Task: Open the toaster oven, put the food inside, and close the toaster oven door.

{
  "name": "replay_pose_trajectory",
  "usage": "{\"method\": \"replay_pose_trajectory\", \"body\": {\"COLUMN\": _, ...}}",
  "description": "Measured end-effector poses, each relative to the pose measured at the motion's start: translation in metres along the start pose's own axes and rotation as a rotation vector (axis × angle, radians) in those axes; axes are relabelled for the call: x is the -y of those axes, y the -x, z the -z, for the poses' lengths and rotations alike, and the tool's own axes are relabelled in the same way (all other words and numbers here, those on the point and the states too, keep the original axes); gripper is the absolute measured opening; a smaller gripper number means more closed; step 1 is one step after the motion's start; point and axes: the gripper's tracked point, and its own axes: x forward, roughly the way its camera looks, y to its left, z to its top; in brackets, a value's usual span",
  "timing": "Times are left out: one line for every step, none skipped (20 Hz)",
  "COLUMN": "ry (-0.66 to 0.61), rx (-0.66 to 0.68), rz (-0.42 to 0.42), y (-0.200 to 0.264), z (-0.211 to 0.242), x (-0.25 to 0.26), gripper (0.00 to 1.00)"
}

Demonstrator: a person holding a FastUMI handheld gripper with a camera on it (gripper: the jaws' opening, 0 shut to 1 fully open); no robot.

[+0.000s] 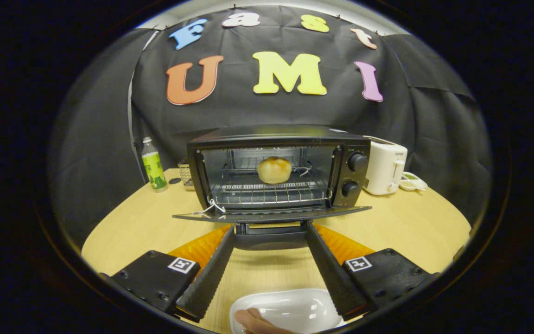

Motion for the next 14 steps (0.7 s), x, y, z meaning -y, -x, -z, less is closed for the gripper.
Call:
{"method": "replay_pose_trajectory", "body": {"ry": -0.001, "rx": 0.028, "rz": -0.002, "y": 0.000, "z": -0.006, "x": 0.000, "gripper": 1.00}}
{"method": "replay_pose_trajectory", "body": {"ry": -0.001, "rx": 0.057, "rz": -0.009, "y": 0.001, "z": -0.013, "x": -0.002, "gripper": 1.00}}
{"method": "replay_pose_trajectory", "body": {"ry": -0.002, "rx": 0.082, "rz": -0.030, "y": 0.004, "z": -0.021, "x": -0.006, "gripper": 1.00}}
{"method": "replay_pose_trajectory", "body": {"ry": -0.006, "rx": 0.102, "rz": -0.039, "y": 0.006, "z": -0.027, "x": -0.009, "gripper": 1.00}}
{"method": "replay_pose_trajectory", "body": {"ry": -0.011, "rx": 0.116, "rz": -0.038, "y": 0.010, "z": -0.032, "x": -0.009, "gripper": 1.00}}
{"method": "replay_pose_trajectory", "body": {"ry": -0.016, "rx": 0.133, "rz": -0.043, "y": 0.013, "z": -0.038, "x": -0.010, "gripper": 1.00}}
{"method": "replay_pose_trajectory", "body": {"ry": -0.008, "rx": 0.140, "rz": -0.043, "y": 0.015, "z": -0.040, "x": -0.013, "gripper": 1.00}}
{"method": "replay_pose_trajectory", "body": {"ry": 0.006, "rx": 0.121, "rz": -0.029, "y": 0.016, "z": -0.034, "x": -0.010, "gripper": 1.00}}
{"method": "replay_pose_trajectory", "body": {"ry": 0.019, "rx": 0.094, "rz": -0.024, "y": 0.018, "z": -0.026, "x": -0.010, "gripper": 1.00}}
{"method": "replay_pose_trajectory", "body": {"ry": 0.021, "rx": 0.079, "rz": -0.041, "y": 0.016, "z": -0.020, "x": -0.016, "gripper": 1.00}}
{"method": "replay_pose_trajectory", "body": {"ry": 0.023, "rx": 0.056, "rz": -0.054, "y": 0.015, "z": -0.013, "x": -0.020, "gripper": 1.00}}
{"method": "replay_pose_trajectory", "body": {"ry": 0.030, "rx": 0.023, "rz": -0.051, "y": 0.014, "z": -0.003, "x": -0.017, "gripper": 1.00}}
{"method": "replay_pose_trajectory", "body": {"ry": 0.035, "rx": -0.019, "rz": -0.039, "y": 0.014, "z": 0.006, "x": -0.012, "gripper": 1.00}}
{"method": "replay_pose_trajectory", "body": {"ry": 0.038, "rx": -0.070, "rz": -0.028, "y": 0.014, "z": 0.019, "x": -0.009, "gripper": 1.00}}
